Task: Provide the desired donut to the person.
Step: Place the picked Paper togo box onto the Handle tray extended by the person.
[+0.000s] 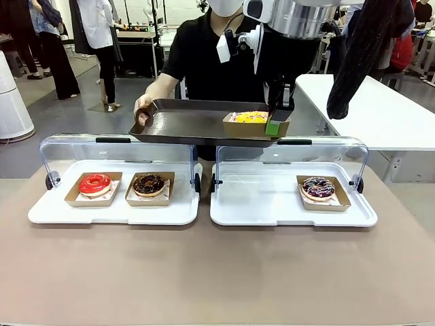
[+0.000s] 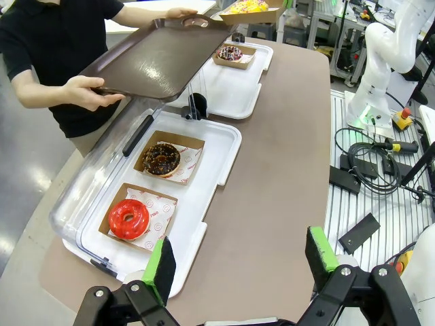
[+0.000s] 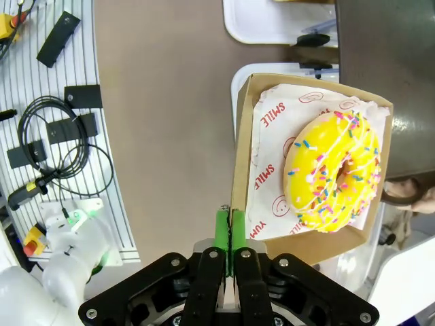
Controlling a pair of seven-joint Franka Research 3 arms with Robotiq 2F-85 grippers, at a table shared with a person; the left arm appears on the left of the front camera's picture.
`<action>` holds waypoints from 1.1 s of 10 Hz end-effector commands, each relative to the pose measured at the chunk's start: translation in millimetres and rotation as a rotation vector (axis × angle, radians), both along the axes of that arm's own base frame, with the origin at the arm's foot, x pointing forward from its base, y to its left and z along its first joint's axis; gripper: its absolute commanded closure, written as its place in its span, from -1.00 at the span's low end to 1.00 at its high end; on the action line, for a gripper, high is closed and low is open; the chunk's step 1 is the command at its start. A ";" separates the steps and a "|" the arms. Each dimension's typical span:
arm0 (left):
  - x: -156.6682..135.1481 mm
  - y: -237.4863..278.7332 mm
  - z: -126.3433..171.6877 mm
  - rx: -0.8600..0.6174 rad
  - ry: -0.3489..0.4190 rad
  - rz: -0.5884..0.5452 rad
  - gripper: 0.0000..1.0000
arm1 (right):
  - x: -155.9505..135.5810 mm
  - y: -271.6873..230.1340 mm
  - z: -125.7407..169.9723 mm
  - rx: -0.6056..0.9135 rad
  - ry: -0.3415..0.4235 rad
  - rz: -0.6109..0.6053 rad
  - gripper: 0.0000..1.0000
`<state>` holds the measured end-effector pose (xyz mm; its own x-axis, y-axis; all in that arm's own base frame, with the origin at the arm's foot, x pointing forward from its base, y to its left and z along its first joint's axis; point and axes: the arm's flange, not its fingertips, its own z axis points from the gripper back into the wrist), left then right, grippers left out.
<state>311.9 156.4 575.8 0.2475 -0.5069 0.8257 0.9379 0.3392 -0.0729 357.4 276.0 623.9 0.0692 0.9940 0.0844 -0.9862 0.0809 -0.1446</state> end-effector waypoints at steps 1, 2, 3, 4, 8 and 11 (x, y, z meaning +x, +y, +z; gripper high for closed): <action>-0.1 1.2 1.0 -0.016 -0.017 -0.008 -1.00 | -0.6 1.6 0.7 0.003 -0.010 -0.001 1.00; -0.1 1.2 1.0 -0.016 -0.017 -0.008 -1.00 | -0.6 1.6 0.7 0.003 -0.010 -0.001 1.00; -0.1 1.2 1.0 -0.016 -0.017 -0.008 -1.00 | -0.6 1.6 0.7 0.003 -0.010 -0.001 1.00; -0.1 1.2 1.0 -0.016 -0.017 -0.008 -1.00 | -0.6 1.6 0.7 0.003 -0.010 -0.001 1.00; -0.1 1.2 1.0 -0.016 -0.017 -0.008 -1.00 | -0.6 1.6 0.7 0.003 -0.010 -0.001 1.00; -0.1 1.2 1.0 -0.016 -0.017 -0.008 -1.00 | -0.6 1.6 0.7 0.003 -0.010 -0.001 1.00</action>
